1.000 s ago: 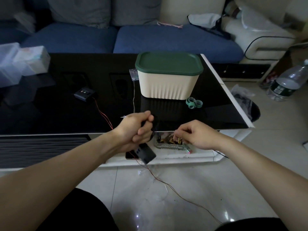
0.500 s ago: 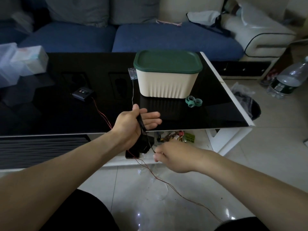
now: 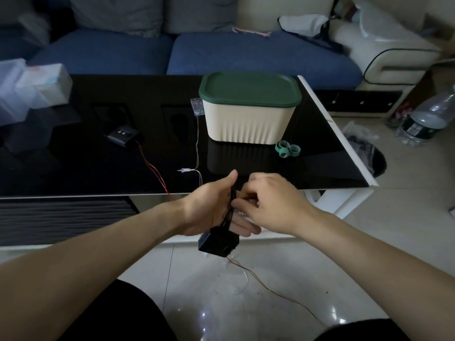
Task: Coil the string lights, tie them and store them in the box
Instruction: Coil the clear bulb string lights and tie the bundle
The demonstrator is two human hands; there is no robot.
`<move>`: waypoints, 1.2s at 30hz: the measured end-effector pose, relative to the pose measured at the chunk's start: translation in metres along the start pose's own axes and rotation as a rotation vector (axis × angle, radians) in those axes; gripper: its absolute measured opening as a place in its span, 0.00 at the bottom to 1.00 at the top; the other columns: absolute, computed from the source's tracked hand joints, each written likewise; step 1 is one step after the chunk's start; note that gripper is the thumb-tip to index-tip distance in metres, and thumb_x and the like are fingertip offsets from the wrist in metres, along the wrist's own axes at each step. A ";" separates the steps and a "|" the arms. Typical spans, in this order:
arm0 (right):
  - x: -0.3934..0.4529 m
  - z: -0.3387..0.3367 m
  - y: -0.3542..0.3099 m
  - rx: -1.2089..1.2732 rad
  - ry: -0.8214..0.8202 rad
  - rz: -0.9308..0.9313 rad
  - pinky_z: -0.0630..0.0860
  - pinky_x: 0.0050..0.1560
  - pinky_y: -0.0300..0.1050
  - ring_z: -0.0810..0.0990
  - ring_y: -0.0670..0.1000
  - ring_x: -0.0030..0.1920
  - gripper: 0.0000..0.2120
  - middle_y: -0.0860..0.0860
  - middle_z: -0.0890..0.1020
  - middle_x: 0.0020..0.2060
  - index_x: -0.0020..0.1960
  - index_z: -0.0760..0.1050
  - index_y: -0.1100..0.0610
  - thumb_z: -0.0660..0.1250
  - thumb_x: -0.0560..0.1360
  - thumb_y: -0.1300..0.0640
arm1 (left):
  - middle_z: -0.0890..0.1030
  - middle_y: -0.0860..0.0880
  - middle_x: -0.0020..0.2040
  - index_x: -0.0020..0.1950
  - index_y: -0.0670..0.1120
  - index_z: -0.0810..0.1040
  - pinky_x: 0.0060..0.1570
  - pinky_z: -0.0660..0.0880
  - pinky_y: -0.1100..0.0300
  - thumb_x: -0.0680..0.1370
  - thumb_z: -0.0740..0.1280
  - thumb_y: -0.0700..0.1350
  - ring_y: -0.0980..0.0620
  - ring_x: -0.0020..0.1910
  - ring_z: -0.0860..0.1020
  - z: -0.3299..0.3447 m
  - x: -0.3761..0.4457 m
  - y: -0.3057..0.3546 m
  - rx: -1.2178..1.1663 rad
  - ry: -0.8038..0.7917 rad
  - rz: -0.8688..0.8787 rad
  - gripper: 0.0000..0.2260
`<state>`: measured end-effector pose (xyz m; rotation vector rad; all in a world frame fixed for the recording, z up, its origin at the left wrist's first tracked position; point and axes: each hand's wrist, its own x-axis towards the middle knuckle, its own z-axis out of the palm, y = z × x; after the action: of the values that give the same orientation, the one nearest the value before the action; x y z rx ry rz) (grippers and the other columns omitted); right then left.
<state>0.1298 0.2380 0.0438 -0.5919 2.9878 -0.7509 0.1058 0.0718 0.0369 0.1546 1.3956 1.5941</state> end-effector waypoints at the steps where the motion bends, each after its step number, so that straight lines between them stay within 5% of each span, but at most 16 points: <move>1: 0.000 -0.001 0.003 0.010 0.024 0.017 0.70 0.37 0.43 0.75 0.44 0.37 0.12 0.42 0.72 0.36 0.40 0.80 0.50 0.70 0.76 0.43 | 0.84 0.40 0.49 0.63 0.39 0.74 0.43 0.79 0.55 0.81 0.42 0.64 0.44 0.40 0.83 0.000 -0.001 0.001 0.021 -0.028 -0.020 0.34; 4: 0.001 -0.003 0.012 0.072 0.095 0.057 0.70 0.33 0.37 0.76 0.43 0.36 0.16 0.43 0.74 0.36 0.35 0.74 0.48 0.75 0.68 0.38 | 0.84 0.44 0.44 0.59 0.40 0.74 0.27 0.60 0.59 0.82 0.38 0.64 0.52 0.23 0.73 0.000 -0.004 0.005 0.156 -0.061 -0.011 0.35; 7: 0.003 -0.006 0.021 0.274 0.030 0.110 0.68 0.30 0.32 0.75 0.43 0.32 0.15 0.45 0.77 0.35 0.39 0.75 0.49 0.76 0.69 0.41 | 0.79 0.49 0.29 0.54 0.40 0.78 0.29 0.50 0.56 0.85 0.41 0.55 0.57 0.18 0.60 -0.001 -0.004 0.008 0.242 -0.096 0.044 0.30; 11: 0.003 -0.018 0.041 0.403 -0.239 0.154 0.73 0.38 0.44 0.75 0.43 0.33 0.17 0.48 0.81 0.32 0.45 0.82 0.49 0.74 0.67 0.37 | 0.66 0.51 0.23 0.38 0.43 0.80 0.27 0.50 0.54 0.86 0.52 0.47 0.54 0.21 0.57 -0.010 -0.004 -0.001 0.354 -0.115 0.073 0.23; 13: 0.002 -0.026 0.050 0.383 -0.301 0.169 0.72 0.39 0.42 0.74 0.41 0.33 0.17 0.46 0.81 0.31 0.43 0.84 0.49 0.73 0.66 0.36 | 0.63 0.49 0.25 0.49 0.40 0.80 0.27 0.51 0.54 0.85 0.53 0.45 0.53 0.23 0.57 -0.011 -0.005 -0.003 0.339 -0.074 0.022 0.17; 15: 0.000 -0.034 0.055 0.363 -0.324 0.195 0.69 0.35 0.34 0.72 0.39 0.29 0.15 0.42 0.77 0.27 0.41 0.83 0.52 0.74 0.68 0.39 | 0.63 0.50 0.25 0.56 0.39 0.79 0.27 0.51 0.55 0.85 0.53 0.43 0.54 0.23 0.57 -0.009 -0.005 -0.003 0.330 -0.067 -0.013 0.15; 17: -0.002 -0.041 0.060 0.362 -0.333 0.233 0.66 0.29 0.28 0.70 0.39 0.25 0.15 0.41 0.74 0.23 0.39 0.81 0.55 0.74 0.71 0.43 | 0.62 0.50 0.23 0.48 0.43 0.80 0.26 0.51 0.55 0.84 0.54 0.42 0.53 0.22 0.57 -0.006 -0.005 -0.001 0.335 -0.086 -0.021 0.16; 20: -0.004 -0.047 0.068 0.416 -0.313 0.280 0.64 0.25 0.28 0.67 0.41 0.21 0.15 0.42 0.70 0.20 0.37 0.80 0.57 0.74 0.73 0.46 | 0.59 0.51 0.21 0.35 0.47 0.71 0.24 0.48 0.59 0.80 0.53 0.41 0.53 0.20 0.53 -0.005 -0.008 0.006 0.298 -0.140 -0.072 0.15; 26: -0.009 -0.051 0.076 0.476 -0.302 0.298 0.67 0.28 0.28 0.72 0.38 0.24 0.11 0.41 0.75 0.23 0.43 0.82 0.59 0.72 0.75 0.51 | 0.58 0.53 0.20 0.31 0.51 0.64 0.21 0.49 0.61 0.81 0.54 0.48 0.55 0.19 0.52 -0.008 -0.014 0.009 0.161 -0.209 -0.105 0.17; 31: -0.011 -0.037 0.076 0.386 -0.342 0.327 0.70 0.34 0.42 0.71 0.49 0.29 0.17 0.47 0.75 0.26 0.37 0.83 0.46 0.65 0.79 0.40 | 0.59 0.53 0.19 0.31 0.51 0.64 0.22 0.47 0.60 0.82 0.54 0.48 0.56 0.17 0.52 -0.009 -0.008 0.012 -0.160 0.008 0.066 0.18; 36: -0.011 -0.027 0.075 0.512 -0.415 0.406 0.78 0.37 0.45 0.82 0.54 0.34 0.11 0.55 0.83 0.34 0.47 0.79 0.60 0.64 0.83 0.54 | 0.58 0.52 0.20 0.33 0.49 0.64 0.20 0.47 0.61 0.82 0.51 0.43 0.56 0.15 0.54 -0.018 -0.007 0.020 -0.309 0.269 0.305 0.17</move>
<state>0.1110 0.3152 0.0325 -0.0909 2.2928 -1.1225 0.0868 0.0574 0.0507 -0.0362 1.3509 2.1272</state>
